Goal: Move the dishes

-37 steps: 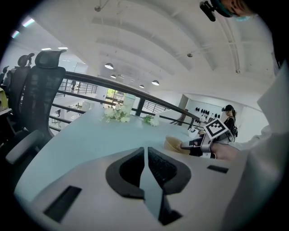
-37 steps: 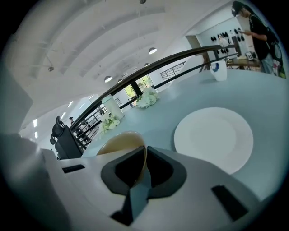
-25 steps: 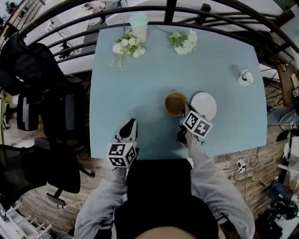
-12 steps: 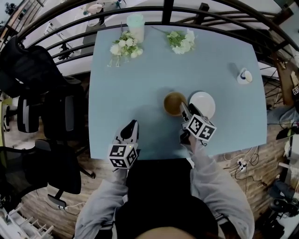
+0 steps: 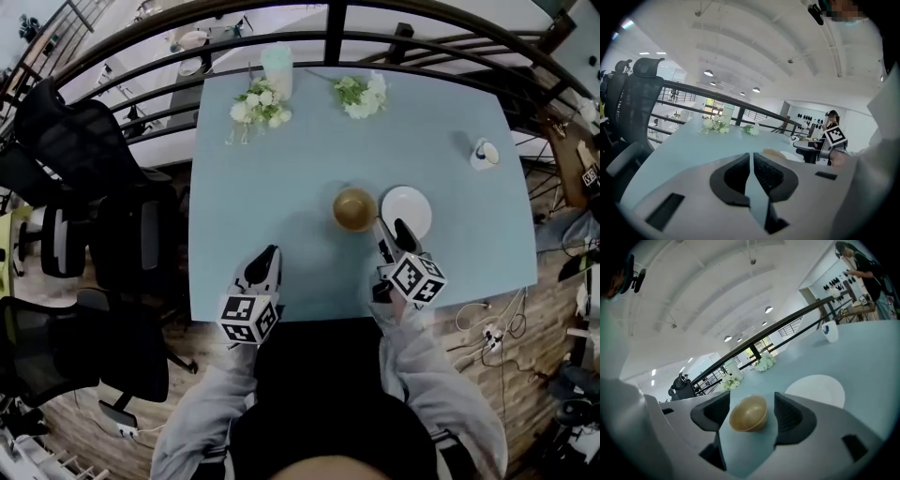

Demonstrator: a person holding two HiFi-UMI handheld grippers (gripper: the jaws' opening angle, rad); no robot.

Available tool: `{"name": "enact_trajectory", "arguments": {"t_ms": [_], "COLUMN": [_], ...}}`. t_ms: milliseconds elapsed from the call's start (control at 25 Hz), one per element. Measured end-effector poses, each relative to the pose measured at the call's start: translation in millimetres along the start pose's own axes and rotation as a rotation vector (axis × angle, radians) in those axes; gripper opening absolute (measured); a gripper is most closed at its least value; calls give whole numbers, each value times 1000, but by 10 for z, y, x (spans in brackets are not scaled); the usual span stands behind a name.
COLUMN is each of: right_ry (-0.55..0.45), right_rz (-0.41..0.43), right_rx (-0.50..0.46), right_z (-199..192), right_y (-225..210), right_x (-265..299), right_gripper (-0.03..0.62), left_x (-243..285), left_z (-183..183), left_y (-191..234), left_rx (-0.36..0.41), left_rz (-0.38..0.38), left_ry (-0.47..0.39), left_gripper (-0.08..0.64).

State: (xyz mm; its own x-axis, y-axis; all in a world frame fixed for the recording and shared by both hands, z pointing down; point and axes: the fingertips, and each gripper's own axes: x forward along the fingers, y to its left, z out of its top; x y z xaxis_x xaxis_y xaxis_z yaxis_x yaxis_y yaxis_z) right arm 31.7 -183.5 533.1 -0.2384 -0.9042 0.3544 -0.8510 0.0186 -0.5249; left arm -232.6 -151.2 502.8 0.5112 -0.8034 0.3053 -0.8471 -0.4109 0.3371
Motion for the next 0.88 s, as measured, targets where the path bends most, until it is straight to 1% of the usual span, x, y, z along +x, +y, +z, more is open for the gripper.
{"name": "enact_trajectory", "arguments": {"t_ms": [120, 240, 320, 440, 520, 680, 880], "right_ry": [-37, -70, -81, -83, -87, -105, -110], "right_rz": [9, 13, 5, -10, -26, -69, -91], "right_rx": [-29, -31, -26, -44, -47, -20, -17], "right_z": [-29, -116, -214, -332, -356, -351, -252], "right_y": [103, 206, 249, 266, 223, 59, -135], "right_x": [-140, -272, -380, -539, -628, -833, -929], "right_gripper": [291, 283, 273, 265, 265, 264, 264], "left_x": [-123, -225, -285, -326, -305, -273, -137], "left_z": [-5, -36, -87, -160, -183, -214, -202], "left_y": [-32, -56, -80, -129, -166, -274, -459], "left_rx": [10, 19, 24, 31, 32, 37, 32], "left_rz": [-18, -45, -64, -91, -107, -133, -152], "left_ry": [-13, -21, -16, -8, -4, 5, 4], "left_gripper": [38, 38, 38, 38, 38, 38, 38]}}
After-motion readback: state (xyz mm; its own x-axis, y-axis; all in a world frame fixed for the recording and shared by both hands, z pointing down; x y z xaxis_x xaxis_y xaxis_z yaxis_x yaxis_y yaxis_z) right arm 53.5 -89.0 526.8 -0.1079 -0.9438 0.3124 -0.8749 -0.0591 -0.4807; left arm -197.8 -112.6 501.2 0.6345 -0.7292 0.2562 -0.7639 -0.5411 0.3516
